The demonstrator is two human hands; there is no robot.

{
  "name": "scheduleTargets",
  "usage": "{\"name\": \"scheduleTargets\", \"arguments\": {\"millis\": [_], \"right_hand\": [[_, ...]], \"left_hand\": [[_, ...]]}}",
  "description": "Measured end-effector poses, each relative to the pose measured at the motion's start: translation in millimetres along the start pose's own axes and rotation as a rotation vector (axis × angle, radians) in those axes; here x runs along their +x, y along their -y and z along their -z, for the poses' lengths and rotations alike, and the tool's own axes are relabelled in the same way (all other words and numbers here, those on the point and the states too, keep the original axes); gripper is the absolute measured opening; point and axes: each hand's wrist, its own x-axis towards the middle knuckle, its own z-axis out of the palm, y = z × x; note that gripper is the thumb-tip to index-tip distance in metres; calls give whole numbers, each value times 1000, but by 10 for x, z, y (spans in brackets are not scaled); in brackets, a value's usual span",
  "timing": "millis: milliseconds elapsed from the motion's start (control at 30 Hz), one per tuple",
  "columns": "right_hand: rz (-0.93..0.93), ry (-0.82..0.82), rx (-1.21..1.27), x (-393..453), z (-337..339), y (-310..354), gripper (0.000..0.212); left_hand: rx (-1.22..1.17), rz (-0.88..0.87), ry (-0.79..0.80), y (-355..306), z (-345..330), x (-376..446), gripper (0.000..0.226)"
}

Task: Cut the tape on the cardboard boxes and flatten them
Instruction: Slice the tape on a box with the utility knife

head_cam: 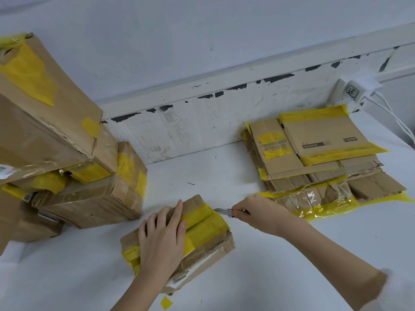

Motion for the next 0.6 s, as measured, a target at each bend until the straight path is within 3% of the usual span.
{"name": "scheduleTargets", "arguments": {"millis": [600], "right_hand": [[-20, -52, 93, -588, -316, -174, 31]], "left_hand": [[-16, -12, 12, 41, -94, 36, 54]]}}
